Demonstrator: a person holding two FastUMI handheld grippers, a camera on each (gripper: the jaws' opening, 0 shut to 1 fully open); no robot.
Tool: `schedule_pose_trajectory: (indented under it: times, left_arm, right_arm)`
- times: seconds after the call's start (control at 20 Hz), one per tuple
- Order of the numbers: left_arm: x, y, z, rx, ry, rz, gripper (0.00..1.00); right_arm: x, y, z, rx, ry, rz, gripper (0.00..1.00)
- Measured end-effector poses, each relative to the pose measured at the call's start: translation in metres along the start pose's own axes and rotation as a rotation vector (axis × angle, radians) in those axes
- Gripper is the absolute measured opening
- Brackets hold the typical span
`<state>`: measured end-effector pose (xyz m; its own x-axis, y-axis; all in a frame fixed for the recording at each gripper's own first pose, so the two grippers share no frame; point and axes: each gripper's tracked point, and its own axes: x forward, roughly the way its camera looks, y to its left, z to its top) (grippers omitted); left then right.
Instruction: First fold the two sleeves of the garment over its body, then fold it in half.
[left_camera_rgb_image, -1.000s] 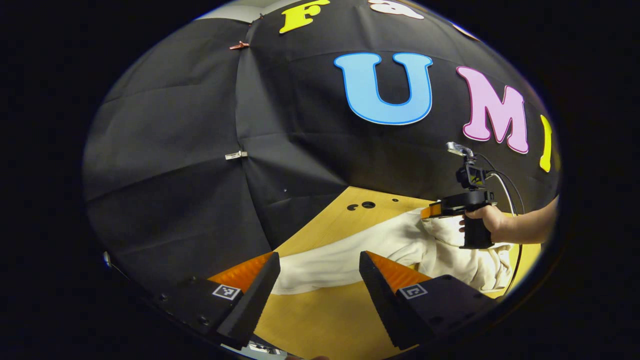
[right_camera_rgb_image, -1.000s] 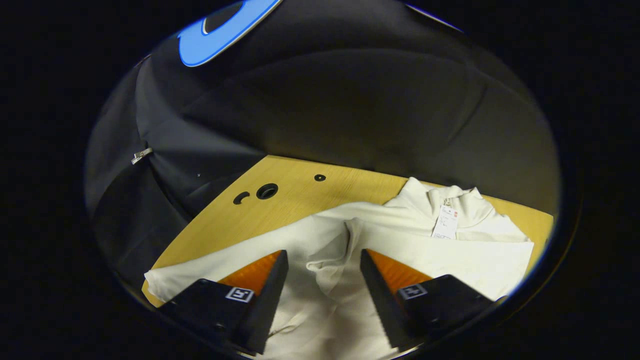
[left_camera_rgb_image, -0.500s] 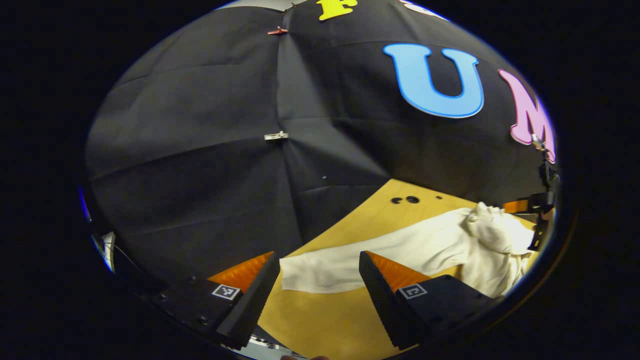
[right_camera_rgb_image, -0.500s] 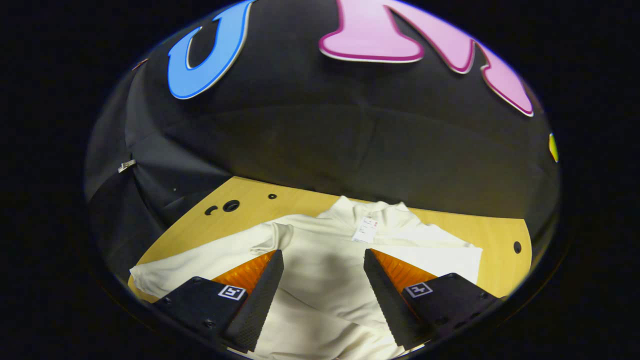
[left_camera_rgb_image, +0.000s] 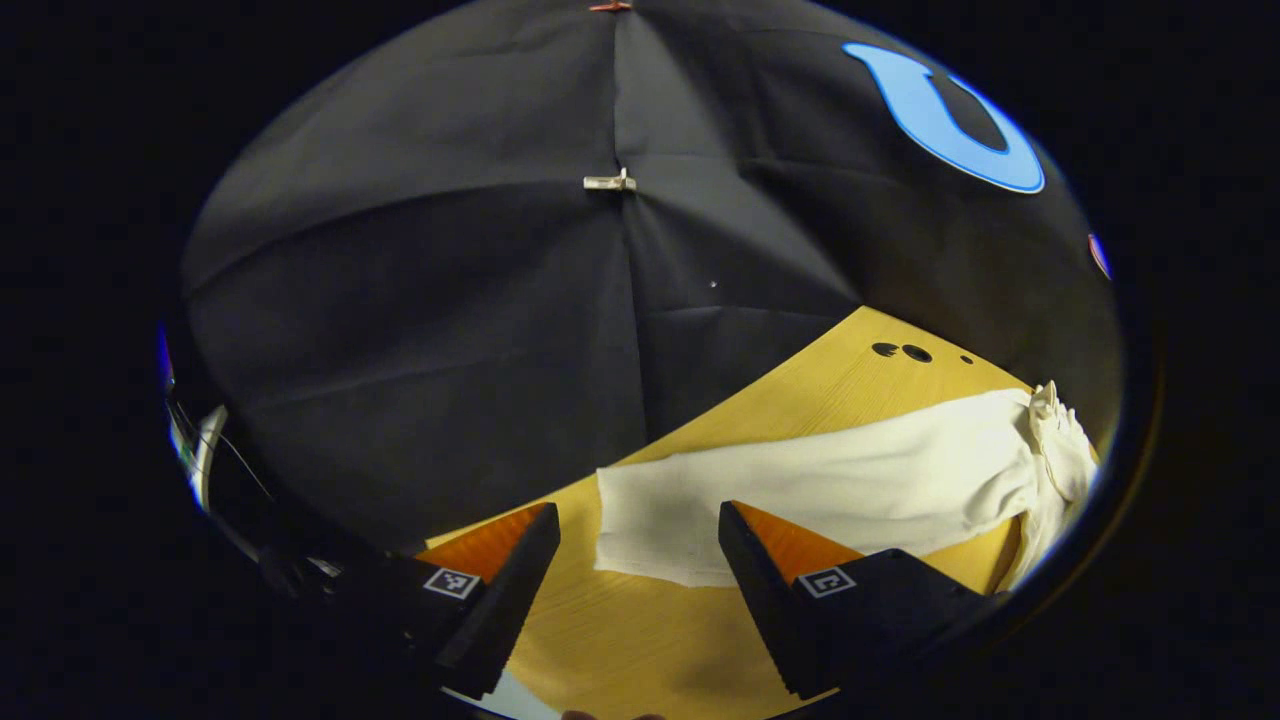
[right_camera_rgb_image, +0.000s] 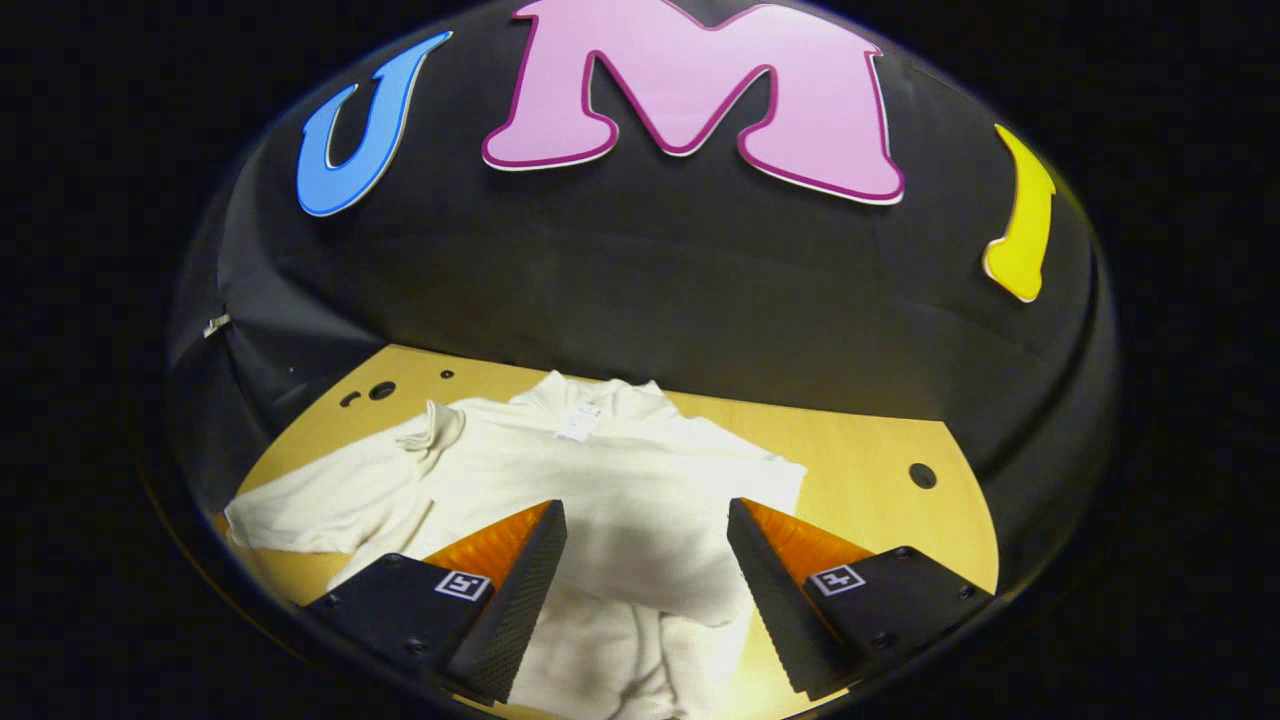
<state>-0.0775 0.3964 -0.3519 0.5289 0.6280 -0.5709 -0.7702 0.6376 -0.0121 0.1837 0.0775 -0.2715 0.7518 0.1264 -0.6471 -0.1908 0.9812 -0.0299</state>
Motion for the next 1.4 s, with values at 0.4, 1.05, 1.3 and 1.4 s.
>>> schedule_pose_trajectory:
  times: [0.4, 1.05, 1.3, 1.4]
  left_arm:
    - [0.005, 0.015, -0.021, 0.003, 0.081, -0.005, 1.00]
    - [0.008, -0.021, -0.019, 0.095, 0.095, -0.108, 0.18]
    - [0.009, -0.026, -0.013, 0.100, 0.129, -0.097, 0.07]
    - [0.006, -0.032, 0.001, 0.069, 0.114, -0.104, 0.02]
  right_arm:
    - [-0.054, -0.065, -0.012, 0.010, -0.017, -0.101, 0.99]
    - [-0.100, -0.099, -0.031, -0.013, -0.039, -0.153, 0.98]
    - [-0.106, -0.130, -0.040, 0.027, -0.030, -0.201, 0.98]
    - [-0.111, -0.140, -0.040, 0.025, -0.044, -0.219, 0.98]
